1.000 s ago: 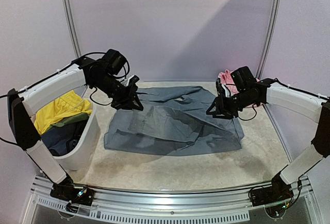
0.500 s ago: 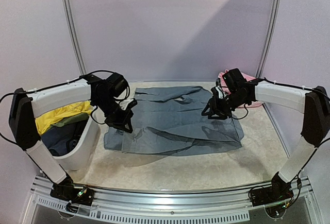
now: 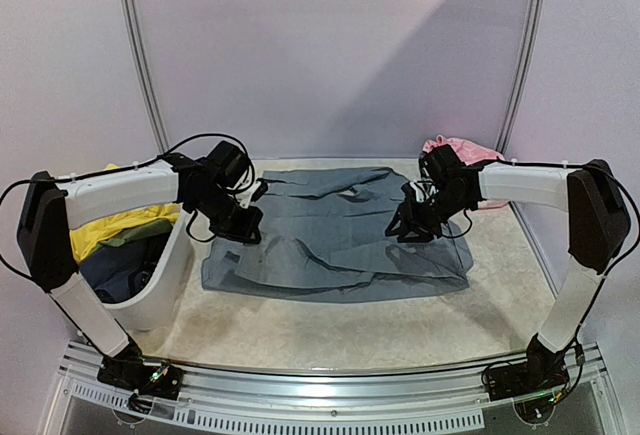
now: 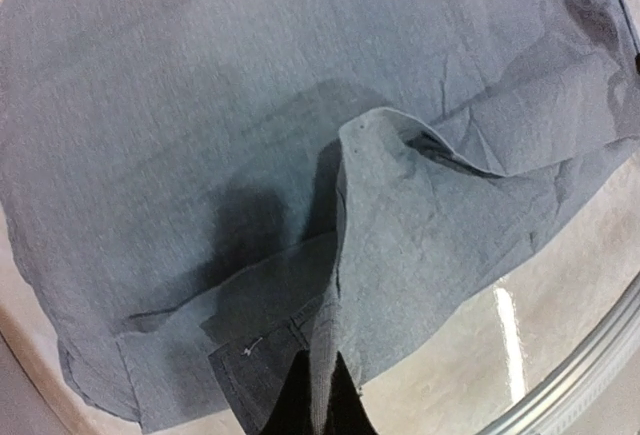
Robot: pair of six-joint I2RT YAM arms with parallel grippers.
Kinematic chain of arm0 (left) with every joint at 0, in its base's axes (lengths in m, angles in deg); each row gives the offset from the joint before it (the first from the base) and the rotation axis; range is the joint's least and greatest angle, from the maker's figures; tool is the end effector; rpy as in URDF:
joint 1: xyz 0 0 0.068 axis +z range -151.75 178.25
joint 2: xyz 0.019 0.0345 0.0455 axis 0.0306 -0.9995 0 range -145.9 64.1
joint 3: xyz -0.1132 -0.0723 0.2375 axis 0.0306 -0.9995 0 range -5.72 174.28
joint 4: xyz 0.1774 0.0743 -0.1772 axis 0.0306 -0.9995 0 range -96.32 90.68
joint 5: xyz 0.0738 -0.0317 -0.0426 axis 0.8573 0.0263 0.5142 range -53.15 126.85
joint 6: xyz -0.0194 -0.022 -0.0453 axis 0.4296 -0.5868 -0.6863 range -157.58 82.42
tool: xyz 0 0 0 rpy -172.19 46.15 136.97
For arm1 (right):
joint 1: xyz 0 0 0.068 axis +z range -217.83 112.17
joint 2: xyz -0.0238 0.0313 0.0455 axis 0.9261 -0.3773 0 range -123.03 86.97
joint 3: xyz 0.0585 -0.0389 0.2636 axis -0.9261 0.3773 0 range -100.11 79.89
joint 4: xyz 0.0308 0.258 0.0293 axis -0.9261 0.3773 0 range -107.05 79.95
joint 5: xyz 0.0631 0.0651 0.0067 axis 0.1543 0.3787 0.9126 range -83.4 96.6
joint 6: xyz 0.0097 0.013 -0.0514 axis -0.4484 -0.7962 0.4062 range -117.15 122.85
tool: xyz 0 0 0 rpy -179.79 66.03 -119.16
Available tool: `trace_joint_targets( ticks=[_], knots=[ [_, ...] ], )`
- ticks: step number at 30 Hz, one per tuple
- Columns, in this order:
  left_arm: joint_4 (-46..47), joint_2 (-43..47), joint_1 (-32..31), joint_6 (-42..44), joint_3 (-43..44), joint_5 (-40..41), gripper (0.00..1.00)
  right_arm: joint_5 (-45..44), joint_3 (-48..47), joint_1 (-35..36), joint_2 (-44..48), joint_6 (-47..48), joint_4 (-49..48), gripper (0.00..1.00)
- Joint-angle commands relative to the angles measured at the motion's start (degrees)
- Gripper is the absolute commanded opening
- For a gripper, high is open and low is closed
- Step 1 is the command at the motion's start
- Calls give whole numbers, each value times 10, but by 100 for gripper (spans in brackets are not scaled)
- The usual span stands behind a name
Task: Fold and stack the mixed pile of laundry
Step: Fold the flattened shirt at the center of the board.
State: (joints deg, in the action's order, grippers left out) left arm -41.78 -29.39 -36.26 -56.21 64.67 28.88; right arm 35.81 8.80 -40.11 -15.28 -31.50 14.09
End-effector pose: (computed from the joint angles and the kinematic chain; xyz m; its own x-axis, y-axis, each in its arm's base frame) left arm 0.2694 -0.1912 0.2366 -0.9053 0.2383 -0.3517 0.3367 0.9073 -0.2519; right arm 0.3155 0.1854 0.2030 -0.9895 0.0363 -0.1398 -0.0587 0.7832 0.6190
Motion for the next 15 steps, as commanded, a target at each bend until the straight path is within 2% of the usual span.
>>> trace_joint_targets(
  ticks=[1,5,9,15],
  knots=[
    [33,-12,0,44,19,49,0,8,2,2,-8,10,-7,40],
    [6,-40,0,58,29,76,0,8,7,2,-5,15,-6,40],
    [15,-48,0,54,5,78,0,15,25,2,1,10,-19,40],
    [4,-67,0,30,-5,144,3,27,53,6,5,-5,-42,39]
  ],
)
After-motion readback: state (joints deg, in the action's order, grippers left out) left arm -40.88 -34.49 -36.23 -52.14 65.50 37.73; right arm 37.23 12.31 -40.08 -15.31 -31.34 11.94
